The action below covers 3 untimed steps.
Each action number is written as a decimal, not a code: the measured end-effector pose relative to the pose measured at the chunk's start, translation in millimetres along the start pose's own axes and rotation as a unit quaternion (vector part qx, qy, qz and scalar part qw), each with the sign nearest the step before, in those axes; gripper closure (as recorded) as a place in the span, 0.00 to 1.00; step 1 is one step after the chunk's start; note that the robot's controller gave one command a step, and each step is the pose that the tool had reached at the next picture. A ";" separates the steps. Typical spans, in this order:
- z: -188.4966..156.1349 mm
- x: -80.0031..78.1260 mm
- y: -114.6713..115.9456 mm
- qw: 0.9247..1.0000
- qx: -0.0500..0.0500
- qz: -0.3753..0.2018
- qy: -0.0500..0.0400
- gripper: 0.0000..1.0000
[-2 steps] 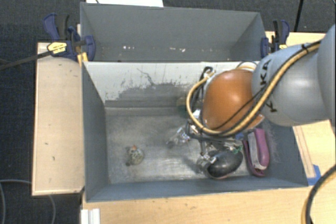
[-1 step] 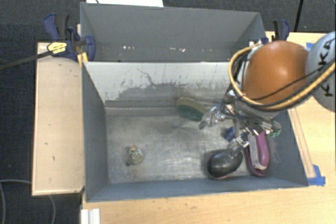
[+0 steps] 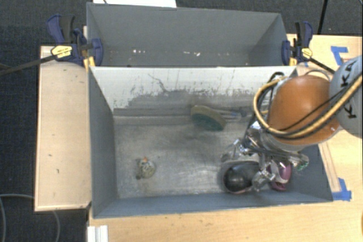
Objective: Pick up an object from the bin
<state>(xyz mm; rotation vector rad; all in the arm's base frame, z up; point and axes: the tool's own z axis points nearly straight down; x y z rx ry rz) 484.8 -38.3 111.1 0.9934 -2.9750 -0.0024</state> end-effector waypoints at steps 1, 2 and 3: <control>40.2 -23.0 14.4 0.985 0.002 -0.171 -0.002 0.00; 38.7 -23.6 13.6 0.986 0.003 -0.168 -0.003 1.00; -118.8 -18.4 29.7 0.964 0.005 -0.267 -0.004 1.00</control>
Offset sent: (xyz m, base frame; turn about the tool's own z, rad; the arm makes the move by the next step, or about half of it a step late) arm 0.0088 0.0246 -0.0411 -0.3446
